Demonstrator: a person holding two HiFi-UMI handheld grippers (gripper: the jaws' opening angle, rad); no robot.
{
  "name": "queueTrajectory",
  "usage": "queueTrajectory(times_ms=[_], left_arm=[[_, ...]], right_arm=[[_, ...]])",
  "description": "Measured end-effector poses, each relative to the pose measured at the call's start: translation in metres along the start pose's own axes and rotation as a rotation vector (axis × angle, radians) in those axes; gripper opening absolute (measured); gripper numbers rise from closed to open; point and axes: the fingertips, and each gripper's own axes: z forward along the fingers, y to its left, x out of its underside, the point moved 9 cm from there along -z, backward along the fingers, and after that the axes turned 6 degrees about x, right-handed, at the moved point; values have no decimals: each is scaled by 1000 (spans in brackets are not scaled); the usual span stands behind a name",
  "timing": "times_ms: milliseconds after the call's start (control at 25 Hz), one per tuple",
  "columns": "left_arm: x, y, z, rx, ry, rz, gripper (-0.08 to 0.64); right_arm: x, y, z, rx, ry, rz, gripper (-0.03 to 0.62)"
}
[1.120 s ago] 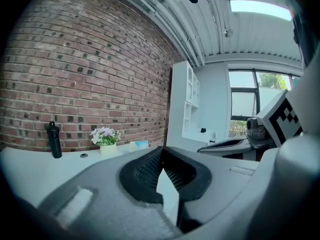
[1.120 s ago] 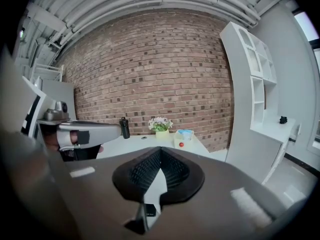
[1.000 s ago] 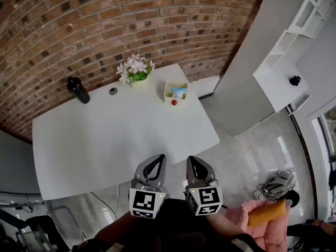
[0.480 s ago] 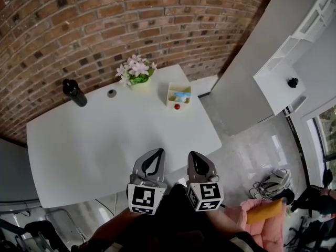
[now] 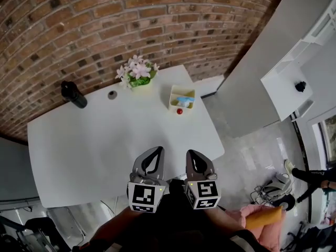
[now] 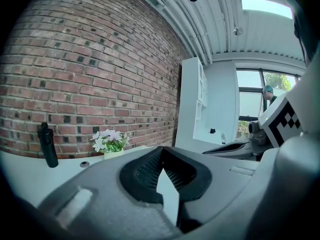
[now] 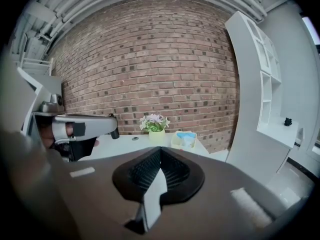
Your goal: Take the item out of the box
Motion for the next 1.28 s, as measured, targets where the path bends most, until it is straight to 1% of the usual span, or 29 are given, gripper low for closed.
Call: queueTrajectory(times_ms=[240,560,720,840,1040,1280], left_arm=[[0,11,40,-40,23,-17,5],[11,28,86,-92,63,-35,5],[19,34,104,-104,91,-47,5],[25,41,116,-111,114,-51,5],[34,54,136,-121,148,-51,5],[39,68,157,-138,169,-49,6]], right_arm=[[-5,-23,46,-4,42,-26,2],[-5,-45,99,-32,80,-36,9],[-6,-53,118,-29,91,-39,12],[-7,-56,133,-24,105,-36,30],[-10,-59,158,-14,111,-46,83],[-7,-59,183,-14,169,-48,108]])
